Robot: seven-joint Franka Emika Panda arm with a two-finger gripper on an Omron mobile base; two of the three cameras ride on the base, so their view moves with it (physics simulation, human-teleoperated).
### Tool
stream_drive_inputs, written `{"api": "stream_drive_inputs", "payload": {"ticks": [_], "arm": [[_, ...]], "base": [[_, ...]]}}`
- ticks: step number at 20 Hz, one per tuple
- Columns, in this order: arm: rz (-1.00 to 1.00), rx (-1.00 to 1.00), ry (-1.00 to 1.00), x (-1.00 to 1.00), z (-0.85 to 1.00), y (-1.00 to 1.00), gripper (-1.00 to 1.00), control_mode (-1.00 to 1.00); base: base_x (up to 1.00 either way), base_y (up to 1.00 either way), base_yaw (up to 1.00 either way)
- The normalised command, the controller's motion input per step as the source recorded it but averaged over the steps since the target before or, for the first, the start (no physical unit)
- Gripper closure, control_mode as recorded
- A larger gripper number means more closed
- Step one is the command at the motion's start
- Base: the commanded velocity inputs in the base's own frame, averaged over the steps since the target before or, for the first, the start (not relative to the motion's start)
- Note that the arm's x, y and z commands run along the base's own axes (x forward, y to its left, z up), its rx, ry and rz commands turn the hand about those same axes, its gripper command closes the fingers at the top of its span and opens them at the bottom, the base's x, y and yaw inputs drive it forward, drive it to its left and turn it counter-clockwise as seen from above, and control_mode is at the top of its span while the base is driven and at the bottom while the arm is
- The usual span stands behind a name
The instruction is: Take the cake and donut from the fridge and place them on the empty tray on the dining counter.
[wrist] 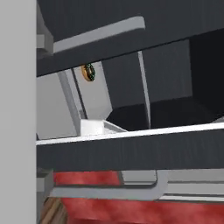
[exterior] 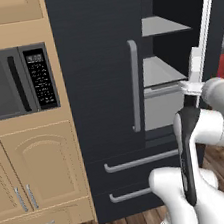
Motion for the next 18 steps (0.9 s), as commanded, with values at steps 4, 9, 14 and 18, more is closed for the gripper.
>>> {"api": "stream_drive_inputs", "payload": {"ticks": [4,9,14,18], "arm": [[-0.08,-0.24,-0.02,0.85,-0.03,0.29,-1.0,-1.0],[-0.1,-0.16,0.0,0.78,-0.13,-0.04,-1.0,-1.0],[-0.07,-0.05,0.0,0.71,-0.18,-0.11,-1.0,-1.0],[-0.02,0.0,0.0,0.52,-0.1,-0.31,-1.0,-1.0]], "base": [[0.0,0.0,0.0],[0.0,0.0,0.0],[0.0,0.0,0.0],[0.0,0.0,0.0]]}}
